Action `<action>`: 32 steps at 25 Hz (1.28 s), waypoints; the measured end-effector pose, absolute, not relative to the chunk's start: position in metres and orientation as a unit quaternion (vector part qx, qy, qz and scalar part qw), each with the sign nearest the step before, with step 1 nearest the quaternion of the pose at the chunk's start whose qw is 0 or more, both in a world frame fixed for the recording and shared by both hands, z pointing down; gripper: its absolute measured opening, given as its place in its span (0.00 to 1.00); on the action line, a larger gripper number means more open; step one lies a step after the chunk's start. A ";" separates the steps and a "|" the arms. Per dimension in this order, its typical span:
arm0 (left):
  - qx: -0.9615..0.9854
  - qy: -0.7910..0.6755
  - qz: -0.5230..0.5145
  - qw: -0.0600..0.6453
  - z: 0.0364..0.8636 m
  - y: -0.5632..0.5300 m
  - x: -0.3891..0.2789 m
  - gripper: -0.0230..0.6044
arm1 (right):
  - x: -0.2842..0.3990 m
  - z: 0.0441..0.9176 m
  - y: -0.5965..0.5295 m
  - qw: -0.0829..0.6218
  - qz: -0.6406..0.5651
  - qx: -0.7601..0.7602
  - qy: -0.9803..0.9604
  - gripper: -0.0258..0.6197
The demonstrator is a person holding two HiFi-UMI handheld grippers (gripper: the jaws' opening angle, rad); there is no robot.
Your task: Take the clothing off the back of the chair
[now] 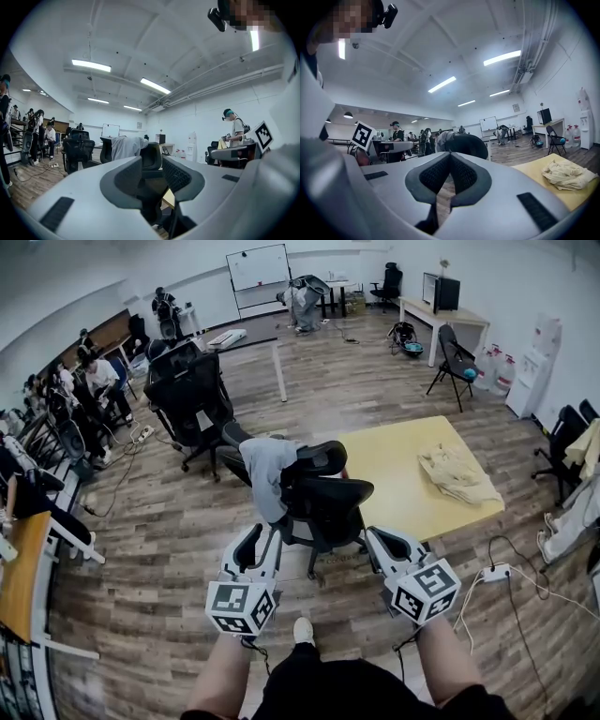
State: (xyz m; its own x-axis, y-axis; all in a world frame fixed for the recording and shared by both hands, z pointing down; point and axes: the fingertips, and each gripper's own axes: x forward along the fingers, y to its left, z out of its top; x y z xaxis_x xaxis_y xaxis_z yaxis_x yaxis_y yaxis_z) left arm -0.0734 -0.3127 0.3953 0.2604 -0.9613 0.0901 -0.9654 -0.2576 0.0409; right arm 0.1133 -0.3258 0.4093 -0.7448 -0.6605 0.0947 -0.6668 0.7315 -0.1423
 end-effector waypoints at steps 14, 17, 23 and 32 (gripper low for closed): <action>0.791 -0.608 0.050 0.048 0.412 -0.399 -0.105 0.55 | 0.096 0.423 -0.380 0.029 0.098 0.385 -0.917 0.06; 0.790 -0.609 0.062 0.047 0.418 -0.414 -0.109 0.60 | 0.094 0.427 -0.387 0.032 0.101 0.387 -0.916 0.06; 0.792 -0.604 0.080 0.049 0.432 -0.442 -0.115 0.63 | 0.092 0.436 -0.401 0.036 0.112 0.403 -0.908 0.06; 0.797 -0.595 0.090 0.059 0.445 -0.469 -0.118 0.64 | 0.097 0.447 -0.416 0.034 0.128 0.424 -0.896 0.06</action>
State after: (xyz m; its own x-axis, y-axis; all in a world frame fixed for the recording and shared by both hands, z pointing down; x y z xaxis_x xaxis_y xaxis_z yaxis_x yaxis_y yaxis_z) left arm -0.1178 -0.4694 0.4453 0.2763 -0.9370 0.2140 -0.9583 -0.2854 -0.0126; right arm 0.0974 -0.4159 0.4470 -0.6380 -0.7513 0.1691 -0.7686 0.6075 -0.2005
